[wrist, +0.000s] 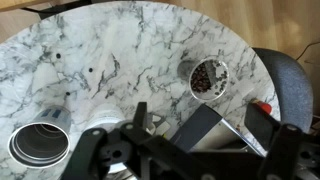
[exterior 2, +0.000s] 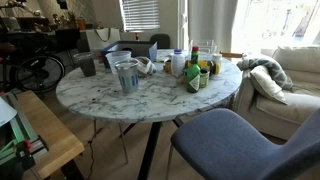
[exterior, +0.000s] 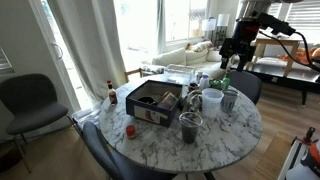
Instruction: Pick up the opened without a lid coffee jar and put it in the crisper drawer on the table
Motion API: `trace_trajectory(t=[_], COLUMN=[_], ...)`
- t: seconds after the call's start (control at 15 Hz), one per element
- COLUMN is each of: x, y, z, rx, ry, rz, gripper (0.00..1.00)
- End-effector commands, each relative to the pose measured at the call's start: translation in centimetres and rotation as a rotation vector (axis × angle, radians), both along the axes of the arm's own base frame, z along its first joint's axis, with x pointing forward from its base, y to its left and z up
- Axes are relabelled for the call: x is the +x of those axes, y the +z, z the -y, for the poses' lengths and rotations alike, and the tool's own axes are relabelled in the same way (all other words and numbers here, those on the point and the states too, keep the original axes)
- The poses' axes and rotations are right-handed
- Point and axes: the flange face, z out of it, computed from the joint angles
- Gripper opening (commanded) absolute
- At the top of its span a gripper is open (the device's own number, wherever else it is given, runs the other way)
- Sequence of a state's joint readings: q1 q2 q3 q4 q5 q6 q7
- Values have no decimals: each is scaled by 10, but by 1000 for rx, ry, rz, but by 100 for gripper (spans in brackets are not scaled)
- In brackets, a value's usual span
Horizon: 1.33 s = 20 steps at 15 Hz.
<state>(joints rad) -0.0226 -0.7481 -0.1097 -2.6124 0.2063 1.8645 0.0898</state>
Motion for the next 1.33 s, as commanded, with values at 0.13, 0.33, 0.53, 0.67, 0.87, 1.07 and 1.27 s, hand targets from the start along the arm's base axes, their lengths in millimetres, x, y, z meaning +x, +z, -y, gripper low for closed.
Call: trace_trajectory(t=[0.13, 0.33, 0.53, 0.67, 0.87, 1.07, 1.27], x=[0, 0, 7, 36, 85, 129, 168], y=[1, 1, 3, 12, 18, 1, -36], z=[0, 0, 2, 12, 40, 71, 87], rx=[0, 0, 17, 62, 55, -18, -84], ry=[0, 0, -23, -123, -305, -459, -602], rz=[-1, -1, 6, 32, 110, 176, 220], gripper=[100, 100, 100, 100, 100, 100, 100])
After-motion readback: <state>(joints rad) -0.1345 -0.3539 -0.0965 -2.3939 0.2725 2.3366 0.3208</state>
